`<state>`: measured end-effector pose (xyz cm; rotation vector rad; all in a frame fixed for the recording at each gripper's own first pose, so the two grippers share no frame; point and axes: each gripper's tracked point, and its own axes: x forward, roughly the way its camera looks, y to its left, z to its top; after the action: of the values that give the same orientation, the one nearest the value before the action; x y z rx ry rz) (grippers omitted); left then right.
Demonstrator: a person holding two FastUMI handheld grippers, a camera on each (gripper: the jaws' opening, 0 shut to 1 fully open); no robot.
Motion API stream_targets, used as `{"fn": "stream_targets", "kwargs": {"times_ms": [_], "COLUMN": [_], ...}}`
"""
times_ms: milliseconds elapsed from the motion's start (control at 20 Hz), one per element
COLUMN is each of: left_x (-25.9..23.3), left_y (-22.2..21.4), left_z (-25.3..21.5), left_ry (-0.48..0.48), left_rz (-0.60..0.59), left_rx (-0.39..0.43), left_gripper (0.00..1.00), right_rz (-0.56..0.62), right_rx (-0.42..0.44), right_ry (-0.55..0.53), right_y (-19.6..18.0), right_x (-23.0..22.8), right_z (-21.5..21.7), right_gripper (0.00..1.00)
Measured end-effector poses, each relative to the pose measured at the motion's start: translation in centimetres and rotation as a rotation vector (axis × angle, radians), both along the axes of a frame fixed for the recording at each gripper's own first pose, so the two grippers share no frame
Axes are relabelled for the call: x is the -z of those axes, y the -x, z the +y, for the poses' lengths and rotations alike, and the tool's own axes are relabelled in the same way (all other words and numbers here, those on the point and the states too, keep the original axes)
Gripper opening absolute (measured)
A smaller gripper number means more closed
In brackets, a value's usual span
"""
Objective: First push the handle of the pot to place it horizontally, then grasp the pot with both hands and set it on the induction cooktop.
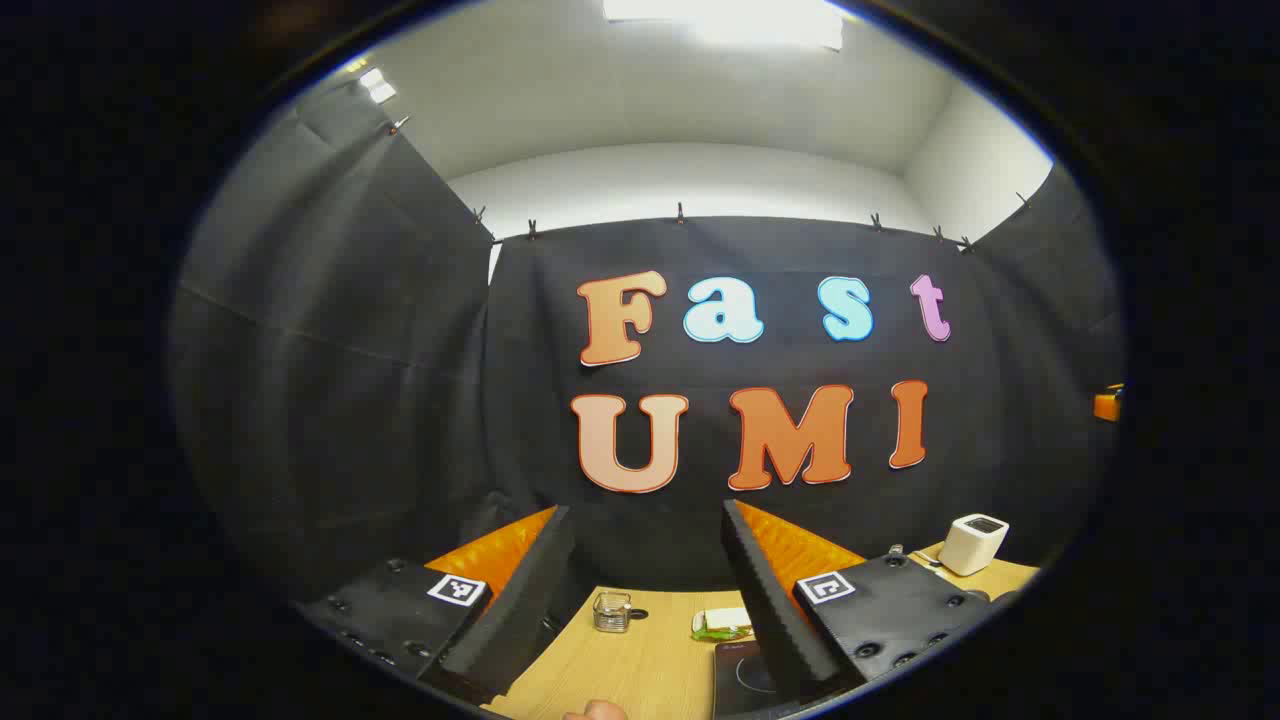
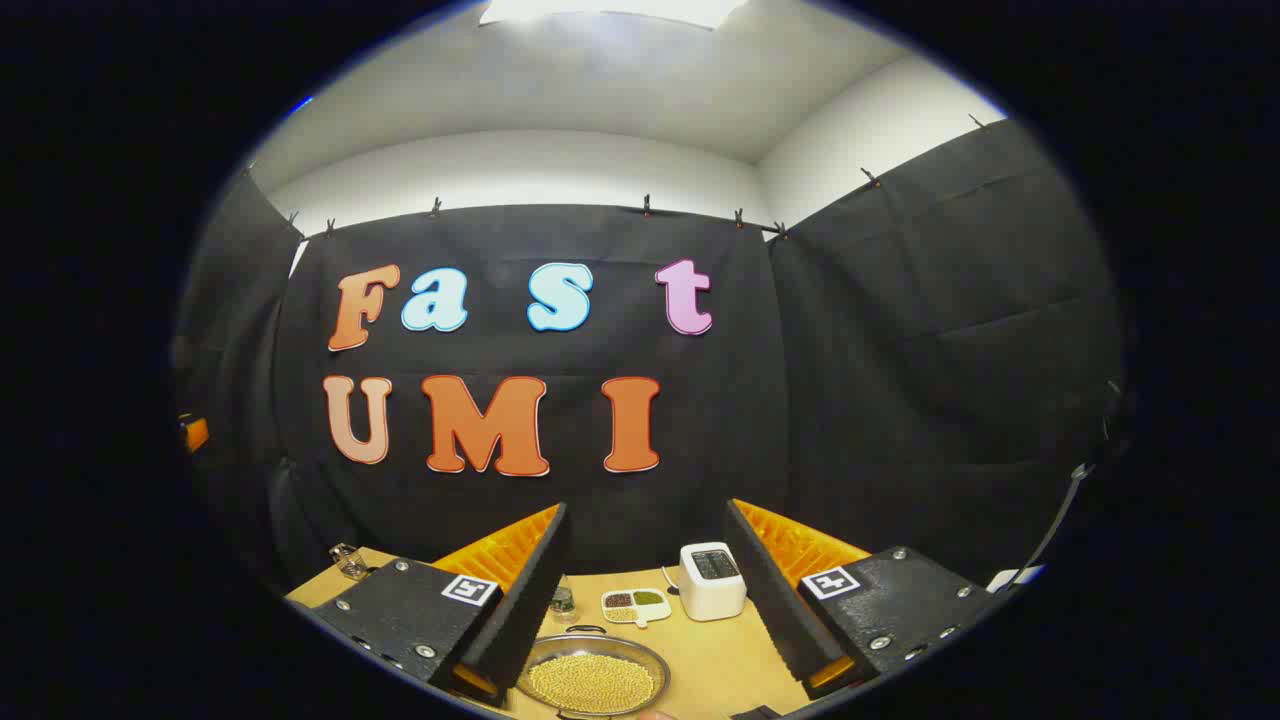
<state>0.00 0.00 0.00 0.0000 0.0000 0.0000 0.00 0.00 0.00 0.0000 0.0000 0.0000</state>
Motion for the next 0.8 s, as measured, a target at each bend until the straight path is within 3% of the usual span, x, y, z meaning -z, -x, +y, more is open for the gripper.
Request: {"fn": "stream_targets", "kwargs": {"times_ms": [150, 300, 350, 400, 450, 800], "left_x": [0.23, 0.72, 0.85, 0.98, 0.9, 0.77], "left_y": [-0.34, -0.75, -0.77, -0.72, -0.82, -0.93], "left_z": [-0.05, -0.09, 0.02, 0.07, 0.16, 0.09], "left_ry": [0.002, 0.006, 0.01, 0.013, 0.008, -0.008], "left_rz": [0.002, 0.014, 0.019, 0.022, 0.023, 0.024], "left_rx": [0.0, -0.001, -0.001, -0.003, -0.009, -0.018], "left_gripper": [0.98, 0.98, 0.98, 0.98, 0.96, 0.98], "right_rz": [0.013, 0.026, 0.025, 0.023, 0.023, 0.025], "right_rx": [-0.019, -0.019, -0.017, -0.016, -0.015, -0.009], "right_ry": [-0.001, 0.003, 0.0, -0.001, -0.001, 0.002], "right_y": [-0.2, -0.28, -0.39, -0.39, -0.43, -0.78], "right_x": [0.4, 0.76, 0.73, 0.71, 0.68, 0.72], "right_z": [0.17, 0.09, -0.06, -0.09, -0.18, -0.56], "right_gripper": [0.92, 1.0, 0.95, 1.0, 0.95, 0.95]}}
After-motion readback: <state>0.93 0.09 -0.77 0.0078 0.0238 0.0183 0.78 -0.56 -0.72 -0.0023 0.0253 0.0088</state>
